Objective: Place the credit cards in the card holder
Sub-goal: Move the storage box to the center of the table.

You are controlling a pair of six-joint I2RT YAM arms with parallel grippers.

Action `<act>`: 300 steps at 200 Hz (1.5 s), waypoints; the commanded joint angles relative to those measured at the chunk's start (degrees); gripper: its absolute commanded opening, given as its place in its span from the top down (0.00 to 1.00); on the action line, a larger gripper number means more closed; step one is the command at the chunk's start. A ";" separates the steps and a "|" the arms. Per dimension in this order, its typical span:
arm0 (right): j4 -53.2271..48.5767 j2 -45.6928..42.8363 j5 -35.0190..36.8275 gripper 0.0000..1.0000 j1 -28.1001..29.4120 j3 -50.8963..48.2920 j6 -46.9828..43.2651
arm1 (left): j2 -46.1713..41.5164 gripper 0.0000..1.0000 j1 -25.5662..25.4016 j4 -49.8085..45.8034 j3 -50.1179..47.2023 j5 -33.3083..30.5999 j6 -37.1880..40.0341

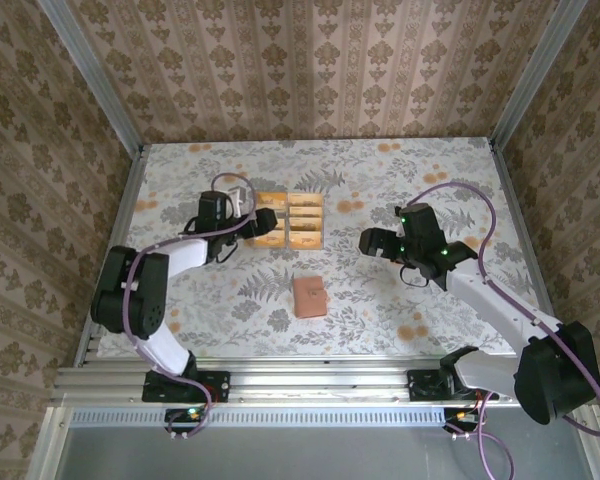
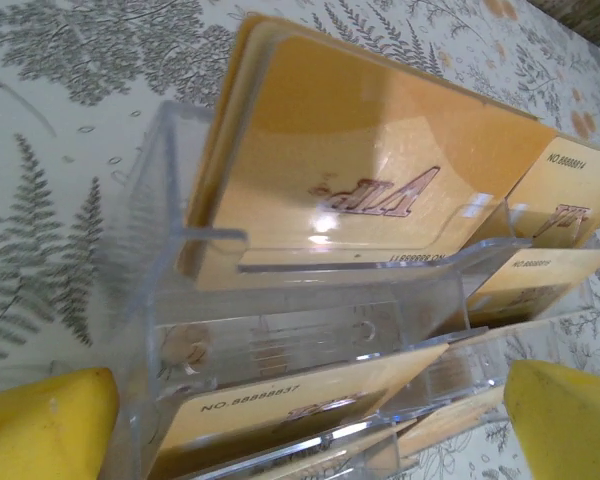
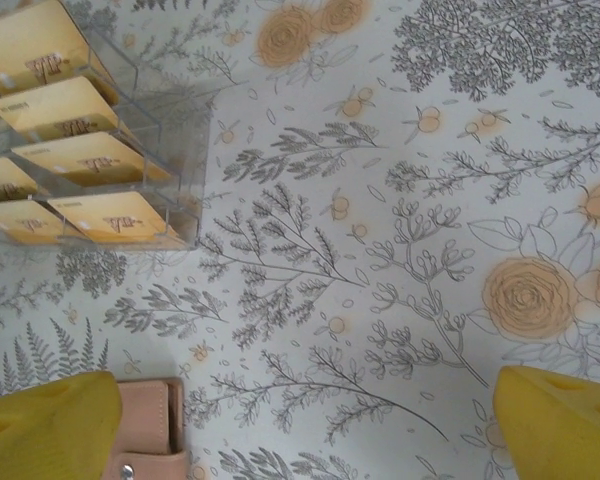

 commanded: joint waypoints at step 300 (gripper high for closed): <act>5.36 12.49 -11.22 0.40 14.55 -1.54 10.62 | -15.00 0.00 -9.29 -28.25 7.24 -14.38 0.61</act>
